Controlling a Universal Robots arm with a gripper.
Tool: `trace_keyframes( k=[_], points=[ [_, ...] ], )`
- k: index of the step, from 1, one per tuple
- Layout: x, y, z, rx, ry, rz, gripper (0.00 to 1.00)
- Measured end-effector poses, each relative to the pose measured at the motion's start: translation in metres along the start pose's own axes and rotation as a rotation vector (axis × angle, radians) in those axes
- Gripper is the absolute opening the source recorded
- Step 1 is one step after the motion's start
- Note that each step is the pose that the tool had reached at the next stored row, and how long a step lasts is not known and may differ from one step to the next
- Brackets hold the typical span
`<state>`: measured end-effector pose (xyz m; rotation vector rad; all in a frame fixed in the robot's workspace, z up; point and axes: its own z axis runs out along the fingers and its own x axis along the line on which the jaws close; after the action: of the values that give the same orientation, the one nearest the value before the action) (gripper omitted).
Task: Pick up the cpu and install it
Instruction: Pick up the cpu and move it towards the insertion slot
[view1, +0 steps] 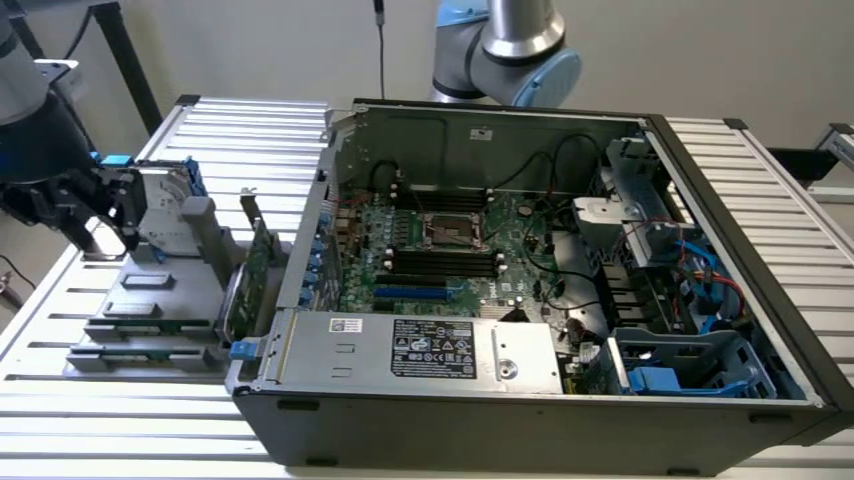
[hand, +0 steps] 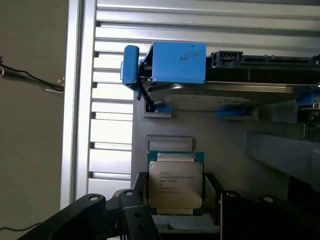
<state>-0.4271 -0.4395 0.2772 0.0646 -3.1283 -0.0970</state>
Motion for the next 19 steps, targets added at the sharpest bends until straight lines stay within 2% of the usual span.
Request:
trace_keyframes(
  k=[6,19],
  points=[
    [-0.018,0.001,-0.0276,-0.0004,0.0043,-0.002,0.54],
    [-0.076,0.0022,-0.0859,-0.0058,0.0218,-0.007,0.54]
  ],
)
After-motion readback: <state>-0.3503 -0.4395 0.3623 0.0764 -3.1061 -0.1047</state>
